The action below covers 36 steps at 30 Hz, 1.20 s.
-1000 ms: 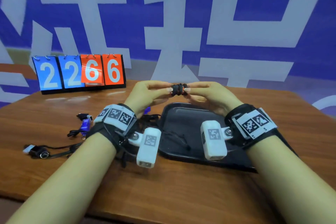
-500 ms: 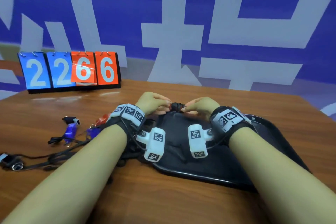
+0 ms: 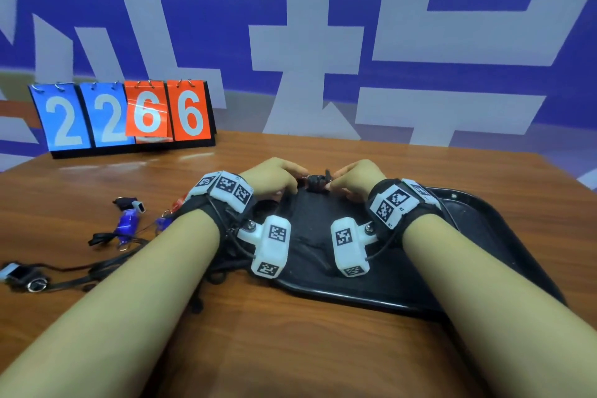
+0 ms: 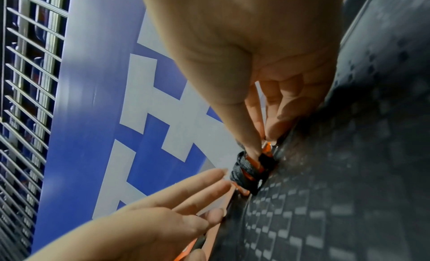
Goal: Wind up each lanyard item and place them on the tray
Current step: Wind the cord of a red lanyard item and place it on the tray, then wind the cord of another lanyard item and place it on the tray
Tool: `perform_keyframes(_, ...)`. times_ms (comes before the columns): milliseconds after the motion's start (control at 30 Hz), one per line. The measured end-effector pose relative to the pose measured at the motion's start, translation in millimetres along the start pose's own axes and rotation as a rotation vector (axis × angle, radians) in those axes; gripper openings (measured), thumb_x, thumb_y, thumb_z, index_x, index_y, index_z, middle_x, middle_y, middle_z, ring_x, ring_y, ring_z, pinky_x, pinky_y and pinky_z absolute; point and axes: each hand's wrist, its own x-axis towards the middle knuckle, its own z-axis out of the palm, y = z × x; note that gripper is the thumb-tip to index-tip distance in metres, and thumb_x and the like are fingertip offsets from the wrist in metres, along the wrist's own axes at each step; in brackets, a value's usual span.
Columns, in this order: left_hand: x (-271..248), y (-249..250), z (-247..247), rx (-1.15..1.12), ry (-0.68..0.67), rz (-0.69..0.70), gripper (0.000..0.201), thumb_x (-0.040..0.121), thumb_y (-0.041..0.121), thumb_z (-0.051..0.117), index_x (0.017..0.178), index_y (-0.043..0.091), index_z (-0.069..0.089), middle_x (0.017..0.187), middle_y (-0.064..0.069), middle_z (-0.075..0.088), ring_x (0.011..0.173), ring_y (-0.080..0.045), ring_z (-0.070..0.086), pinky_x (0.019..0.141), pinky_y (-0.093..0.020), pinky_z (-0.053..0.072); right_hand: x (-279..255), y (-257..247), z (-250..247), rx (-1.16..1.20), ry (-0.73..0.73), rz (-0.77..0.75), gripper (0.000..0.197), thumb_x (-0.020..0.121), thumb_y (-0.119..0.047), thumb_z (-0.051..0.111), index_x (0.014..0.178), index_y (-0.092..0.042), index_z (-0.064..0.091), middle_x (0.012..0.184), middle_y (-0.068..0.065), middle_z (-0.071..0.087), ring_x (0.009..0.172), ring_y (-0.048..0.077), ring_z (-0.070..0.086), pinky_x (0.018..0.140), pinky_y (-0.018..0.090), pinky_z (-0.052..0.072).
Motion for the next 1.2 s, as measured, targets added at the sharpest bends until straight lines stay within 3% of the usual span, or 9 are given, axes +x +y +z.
perform_keyframes(67, -2, 0, -2, -0.01, 0.034, 0.023, 0.048, 0.087, -0.011, 0.05, 0.122, 0.016, 0.068, 0.129, 0.001, 0.063, 0.09, -0.014, 0.058, 0.083, -0.029, 0.049, -3, -4, 1, -0.057, 0.056, -0.031, 0.018, 0.079, -0.007, 0.078, 0.07, -0.012, 0.063, 0.079, 0.007, 0.064, 0.075, 0.021, 0.06, 0.079, 0.036, 0.055)
perform_keyframes(133, -7, 1, -5, -0.012, 0.088, 0.054, 0.044, 0.088, -0.01, 0.05, 0.117, 0.016, 0.069, 0.127, 0.0, 0.063, 0.106, -0.015, 0.057, 0.091, -0.03, 0.047, -9, -9, 1, -0.033, 0.066, -0.049, 0.018, 0.077, -0.008, 0.08, 0.07, -0.013, 0.064, 0.083, 0.007, 0.066, 0.077, 0.019, 0.061, 0.085, 0.037, 0.054)
perform_keyframes(267, -24, -1, -14, 0.014, 0.137, 0.141, 0.041, 0.087, -0.012, 0.051, 0.112, 0.014, 0.072, 0.12, -0.006, 0.067, 0.097, -0.015, 0.058, 0.079, -0.028, 0.046, -23, -19, 0, 0.028, 0.101, -0.088, 0.019, 0.077, -0.011, 0.08, 0.079, -0.018, 0.063, 0.09, 0.004, 0.067, 0.083, 0.019, 0.063, 0.07, 0.029, 0.052)
perform_keyframes(467, -68, -6, -41, 0.018, 0.194, 0.189, 0.037, 0.089, -0.01, 0.054, 0.107, 0.015, 0.073, 0.116, -0.005, 0.069, 0.102, -0.017, 0.062, 0.089, -0.033, 0.052, -55, -49, 12, 0.098, 0.031, -0.143, 0.025, 0.084, -0.008, 0.074, 0.107, -0.009, 0.066, 0.093, 0.007, 0.067, 0.077, 0.016, 0.062, 0.06, 0.021, 0.046)
perform_keyframes(600, -95, -14, -62, -0.007, 0.228, 0.169, 0.036, 0.089, -0.011, 0.051, 0.108, 0.01, 0.073, 0.108, -0.003, 0.068, 0.081, -0.015, 0.061, 0.065, -0.02, 0.051, -70, -66, 32, 0.112, -0.073, -0.16, 0.012, 0.088, -0.009, 0.068, 0.1, -0.012, 0.066, 0.087, 0.004, 0.066, 0.07, 0.012, 0.059, 0.057, 0.018, 0.045)
perform_keyframes(800, -117, -37, -87, -0.093, 0.282, 0.15, 0.036, 0.089, -0.012, 0.052, 0.109, 0.009, 0.072, 0.107, 0.004, 0.067, 0.094, -0.01, 0.063, 0.075, -0.019, 0.051, -73, -88, 75, 0.048, -0.194, -0.152, 0.008, 0.092, -0.004, 0.061, 0.094, -0.007, 0.068, 0.081, 0.005, 0.062, 0.066, 0.011, 0.055, 0.041, 0.014, 0.042)
perform_keyframes(933, -120, -51, -98, -0.147, 0.305, 0.14, 0.035, 0.09, -0.011, 0.051, 0.11, 0.009, 0.072, 0.111, -0.002, 0.069, 0.102, -0.013, 0.064, 0.072, -0.014, 0.052, -47, -97, 101, -0.243, -0.087, -0.197, 0.03, 0.09, -0.004, 0.053, 0.115, 0.009, 0.064, 0.098, 0.015, 0.066, 0.081, 0.021, 0.055, 0.067, 0.026, 0.052)
perform_keyframes(1033, -117, -62, -104, -0.195, 0.303, 0.121, 0.033, 0.09, -0.011, 0.051, 0.106, 0.008, 0.073, 0.123, -0.007, 0.065, 0.097, -0.018, 0.063, 0.063, -0.01, 0.051, -30, -97, 117, -0.473, -0.074, -0.203, 0.034, 0.095, -0.012, 0.052, 0.125, 0.0, 0.063, 0.126, 0.016, 0.064, 0.111, 0.029, 0.062, 0.097, 0.035, 0.049)
perform_keyframes(1200, -109, -72, -107, -0.196, 0.291, 0.121, 0.032, 0.089, -0.011, 0.052, 0.099, 0.011, 0.073, 0.127, -0.008, 0.063, 0.093, -0.02, 0.062, 0.058, -0.009, 0.049, -11, -97, 132, -0.855, -0.118, -0.218, 0.029, 0.098, -0.018, 0.052, 0.119, -0.004, 0.068, 0.123, 0.012, 0.067, 0.086, 0.024, 0.056, 0.078, 0.028, 0.046)
